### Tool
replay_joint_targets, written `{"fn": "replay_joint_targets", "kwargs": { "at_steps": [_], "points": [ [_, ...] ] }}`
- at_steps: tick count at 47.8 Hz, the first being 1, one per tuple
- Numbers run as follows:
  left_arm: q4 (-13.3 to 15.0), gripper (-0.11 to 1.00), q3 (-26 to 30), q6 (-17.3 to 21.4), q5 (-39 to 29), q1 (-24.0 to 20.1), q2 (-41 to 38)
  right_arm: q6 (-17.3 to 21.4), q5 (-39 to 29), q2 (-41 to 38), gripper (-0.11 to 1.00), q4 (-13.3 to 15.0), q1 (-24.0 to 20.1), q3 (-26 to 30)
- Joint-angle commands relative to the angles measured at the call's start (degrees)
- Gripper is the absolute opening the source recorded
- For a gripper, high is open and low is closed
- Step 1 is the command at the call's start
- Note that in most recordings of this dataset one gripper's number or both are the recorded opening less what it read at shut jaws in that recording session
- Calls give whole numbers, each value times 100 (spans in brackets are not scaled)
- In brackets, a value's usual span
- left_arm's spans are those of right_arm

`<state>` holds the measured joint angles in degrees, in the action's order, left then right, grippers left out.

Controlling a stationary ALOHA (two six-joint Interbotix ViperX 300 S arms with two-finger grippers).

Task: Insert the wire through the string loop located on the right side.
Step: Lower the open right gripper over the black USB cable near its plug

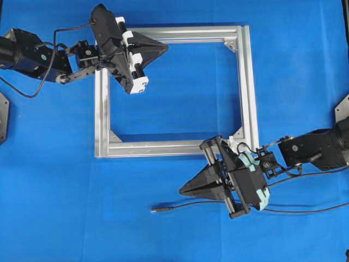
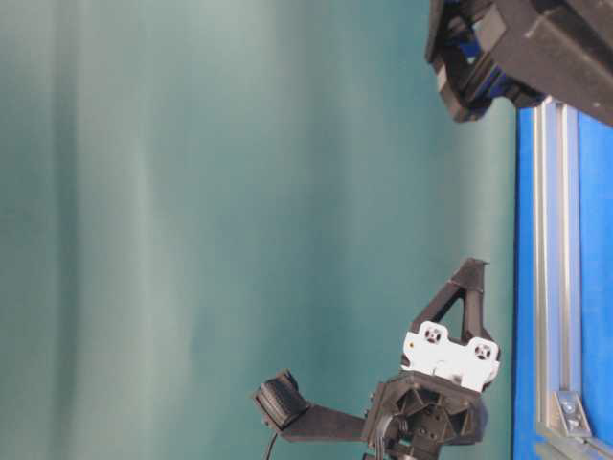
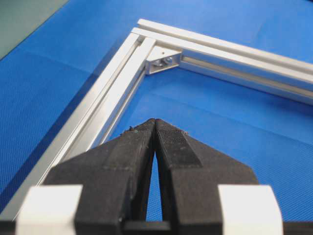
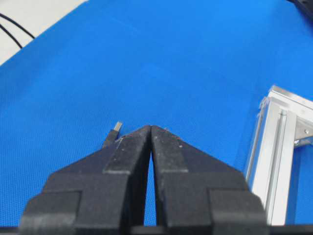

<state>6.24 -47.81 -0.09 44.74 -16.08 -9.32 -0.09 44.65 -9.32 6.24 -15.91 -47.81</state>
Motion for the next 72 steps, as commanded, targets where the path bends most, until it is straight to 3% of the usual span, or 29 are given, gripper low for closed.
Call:
{"fn": "replay_joint_targets", "kwargs": {
  "at_steps": [1, 7, 28, 31, 35, 43, 47, 52, 72],
  "points": [
    [-79, 0, 70, 26, -88, 35, 237, -18, 18, 237, 0, 35, -88, 88],
    [-79, 0, 70, 35, -167, 26, 237, -35, -176, 281, -6, 35, -149, 105],
    [-97, 0, 97, 44, -176, 26, 237, 149, -378, 281, -2, 9, -158, 123],
    [-97, 0, 97, 44, -167, 35, 237, 158, -396, 281, 4, 9, -167, 132],
    [-97, 0, 97, 44, -176, 35, 237, 167, -396, 281, 21, -26, -167, 123],
    [-97, 0, 79, 44, -176, 26, 237, 229, -404, 290, 72, -26, -220, 114],
    [-97, 0, 79, 44, -176, 26, 246, 246, -404, 281, 90, -70, -229, 105],
    [-97, 0, 88, 44, -176, 35, 246, 246, -483, 264, 87, -220, -255, 132],
    [-97, 0, 88, 44, -211, 26, 237, 246, -712, -316, 89, -958, -431, 396]
  ]
}}
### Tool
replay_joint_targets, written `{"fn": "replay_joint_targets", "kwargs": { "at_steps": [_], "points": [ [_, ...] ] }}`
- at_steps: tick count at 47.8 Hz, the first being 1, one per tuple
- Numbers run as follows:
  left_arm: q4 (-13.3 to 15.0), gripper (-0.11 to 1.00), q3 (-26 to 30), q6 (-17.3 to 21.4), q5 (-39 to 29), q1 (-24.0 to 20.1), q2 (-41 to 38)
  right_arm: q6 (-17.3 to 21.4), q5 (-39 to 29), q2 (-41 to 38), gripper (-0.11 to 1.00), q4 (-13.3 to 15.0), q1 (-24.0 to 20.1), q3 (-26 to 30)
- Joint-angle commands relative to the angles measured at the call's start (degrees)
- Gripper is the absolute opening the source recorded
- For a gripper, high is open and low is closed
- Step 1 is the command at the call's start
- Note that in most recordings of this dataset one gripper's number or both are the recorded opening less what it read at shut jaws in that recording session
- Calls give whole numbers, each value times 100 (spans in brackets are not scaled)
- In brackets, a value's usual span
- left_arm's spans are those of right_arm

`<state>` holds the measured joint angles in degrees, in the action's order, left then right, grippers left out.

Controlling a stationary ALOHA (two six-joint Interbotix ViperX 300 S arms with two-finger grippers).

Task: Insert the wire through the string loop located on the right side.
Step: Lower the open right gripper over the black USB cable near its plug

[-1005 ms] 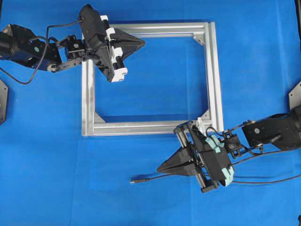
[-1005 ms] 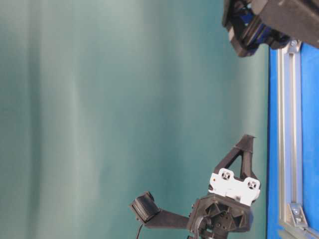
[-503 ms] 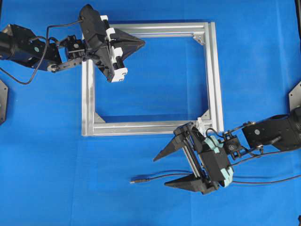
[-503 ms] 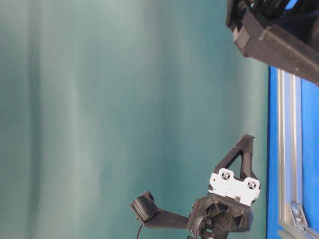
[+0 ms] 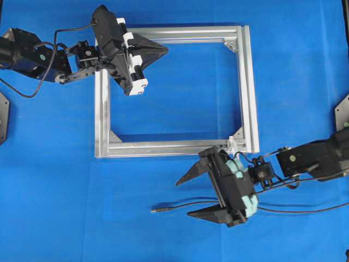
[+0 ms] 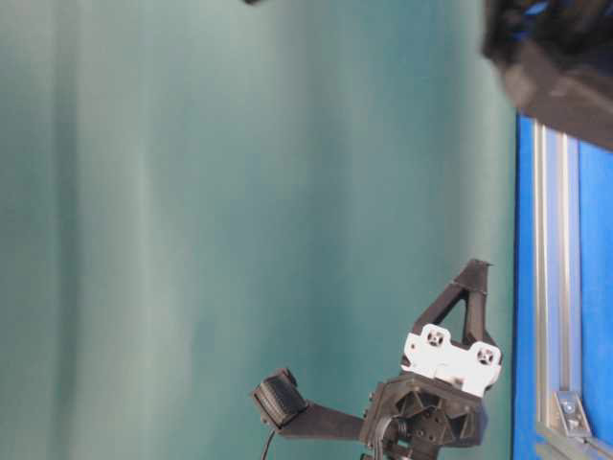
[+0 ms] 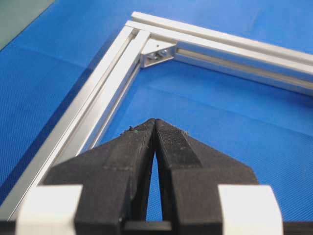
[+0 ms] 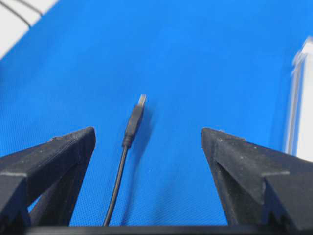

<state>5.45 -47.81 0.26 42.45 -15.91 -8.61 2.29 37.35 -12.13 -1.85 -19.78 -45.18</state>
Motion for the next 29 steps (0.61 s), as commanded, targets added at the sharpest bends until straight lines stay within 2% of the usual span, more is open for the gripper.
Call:
{"fn": "replay_joint_targets", "kwargs": {
  "at_steps": [1, 20, 29],
  "points": [
    [-18, 0, 79, 9, 18, 9, 167, 9, 18, -79, 89, -193, -53, 149],
    [-18, 0, 62, 9, -53, 0, 176, 18, 18, -642, 89, -703, -202, 360],
    [-18, 0, 53, 9, -53, 0, 176, 18, 35, -677, 89, -756, -229, 369]
  ]
}}
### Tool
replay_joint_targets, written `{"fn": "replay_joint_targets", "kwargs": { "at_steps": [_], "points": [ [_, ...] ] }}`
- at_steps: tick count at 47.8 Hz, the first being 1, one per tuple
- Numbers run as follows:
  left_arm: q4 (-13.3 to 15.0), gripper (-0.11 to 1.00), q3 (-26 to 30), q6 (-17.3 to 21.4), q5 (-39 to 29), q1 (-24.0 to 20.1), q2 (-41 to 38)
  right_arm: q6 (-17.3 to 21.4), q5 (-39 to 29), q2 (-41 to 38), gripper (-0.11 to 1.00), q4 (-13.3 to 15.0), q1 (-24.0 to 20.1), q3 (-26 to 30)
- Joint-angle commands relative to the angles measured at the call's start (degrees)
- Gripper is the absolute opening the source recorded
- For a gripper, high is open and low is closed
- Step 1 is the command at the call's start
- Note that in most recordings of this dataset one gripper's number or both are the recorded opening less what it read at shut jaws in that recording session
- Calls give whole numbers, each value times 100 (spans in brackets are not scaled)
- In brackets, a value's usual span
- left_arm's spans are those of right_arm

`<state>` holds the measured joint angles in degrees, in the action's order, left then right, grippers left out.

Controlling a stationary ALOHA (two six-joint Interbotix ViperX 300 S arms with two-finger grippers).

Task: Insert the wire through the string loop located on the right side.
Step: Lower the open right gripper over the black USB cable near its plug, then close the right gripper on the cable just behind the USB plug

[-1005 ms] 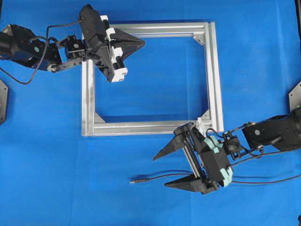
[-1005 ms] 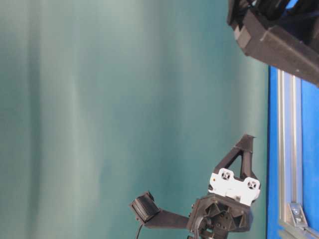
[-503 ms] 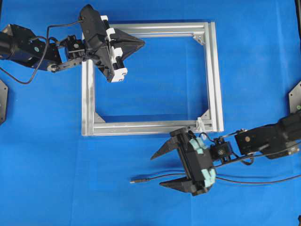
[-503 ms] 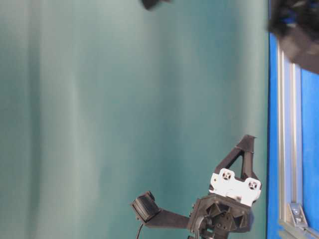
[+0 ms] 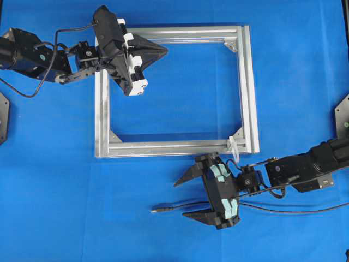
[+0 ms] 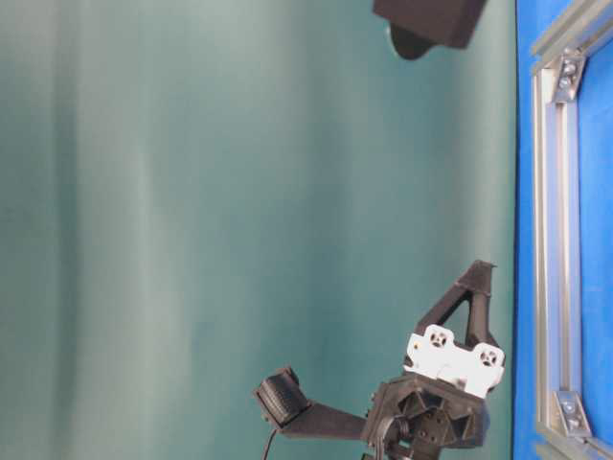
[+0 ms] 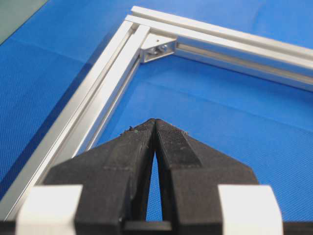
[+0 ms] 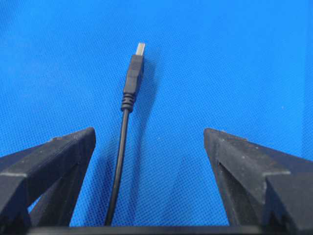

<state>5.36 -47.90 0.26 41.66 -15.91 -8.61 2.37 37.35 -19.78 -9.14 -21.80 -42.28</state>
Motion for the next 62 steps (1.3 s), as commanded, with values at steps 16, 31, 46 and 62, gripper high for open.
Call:
{"fn": "replay_joint_targets", "kwargs": {
  "at_steps": [16, 31, 46, 62],
  "points": [
    [-9, 0, 62, 9, 9, 0, 176, -18, 18, 79, 64, -70, -26, 88],
    [-9, 0, 62, 9, 9, -9, 176, -35, -132, 79, -3, -35, -26, 88],
    [-9, 0, 70, 0, -18, -9, 176, -18, -141, 123, -3, -35, -26, 132],
    [-9, 0, 62, 0, -26, -9, 176, -53, -756, 896, -3, -35, 35, 123]
  ]
}}
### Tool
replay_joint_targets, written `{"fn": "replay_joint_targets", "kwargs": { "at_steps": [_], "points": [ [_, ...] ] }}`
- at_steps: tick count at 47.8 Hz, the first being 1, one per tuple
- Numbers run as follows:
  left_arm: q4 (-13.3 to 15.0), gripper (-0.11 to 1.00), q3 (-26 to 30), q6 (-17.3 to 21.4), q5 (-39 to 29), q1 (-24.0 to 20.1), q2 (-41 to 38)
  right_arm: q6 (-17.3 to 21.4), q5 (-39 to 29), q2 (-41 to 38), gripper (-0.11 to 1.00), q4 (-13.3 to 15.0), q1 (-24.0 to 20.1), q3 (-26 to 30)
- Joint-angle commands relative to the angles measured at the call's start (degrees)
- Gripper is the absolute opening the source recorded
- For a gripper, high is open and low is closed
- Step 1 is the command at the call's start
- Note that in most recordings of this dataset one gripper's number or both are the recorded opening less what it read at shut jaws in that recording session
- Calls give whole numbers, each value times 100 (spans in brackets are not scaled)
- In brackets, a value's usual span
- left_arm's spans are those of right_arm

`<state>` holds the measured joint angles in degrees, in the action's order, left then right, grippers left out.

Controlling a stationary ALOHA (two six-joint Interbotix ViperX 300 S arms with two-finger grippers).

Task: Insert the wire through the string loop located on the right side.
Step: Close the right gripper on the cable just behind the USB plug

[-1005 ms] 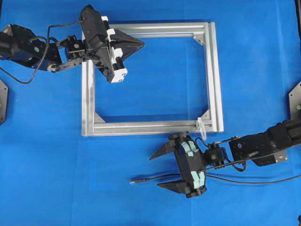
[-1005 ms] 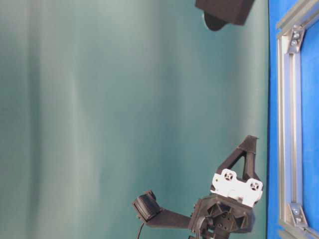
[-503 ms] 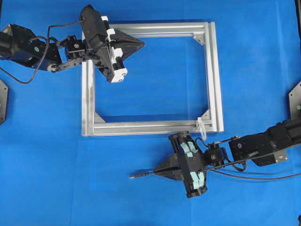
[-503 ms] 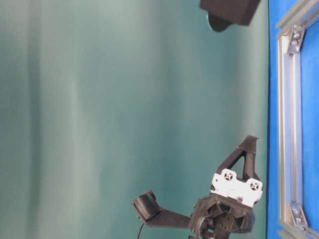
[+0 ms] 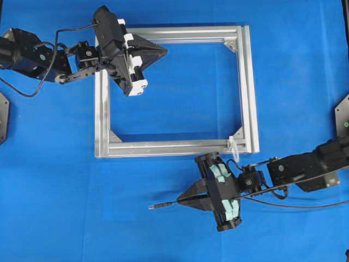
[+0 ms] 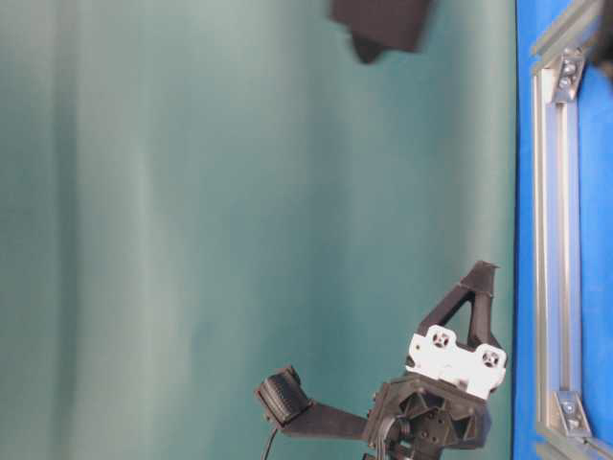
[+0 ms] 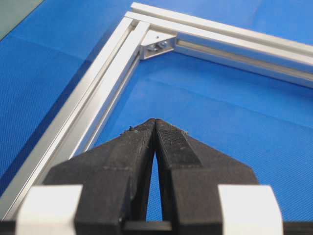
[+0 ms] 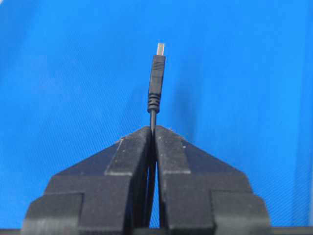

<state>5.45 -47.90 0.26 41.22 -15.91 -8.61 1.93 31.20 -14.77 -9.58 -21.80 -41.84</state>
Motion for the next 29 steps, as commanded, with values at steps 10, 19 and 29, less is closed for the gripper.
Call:
{"fn": "replay_joint_targets", "kwargs": {
  "at_steps": [10, 19, 29],
  "points": [
    [-18, 0, 70, 0, 18, -9, 176, -18, -633, 791, -3, 9, 97, 88],
    [-18, 0, 70, 0, 18, -9, 176, -18, -721, 835, -3, 9, 97, 88],
    [-18, 0, 62, 0, 18, -9, 176, -18, -721, 844, -3, 9, 97, 97]
  ]
}}
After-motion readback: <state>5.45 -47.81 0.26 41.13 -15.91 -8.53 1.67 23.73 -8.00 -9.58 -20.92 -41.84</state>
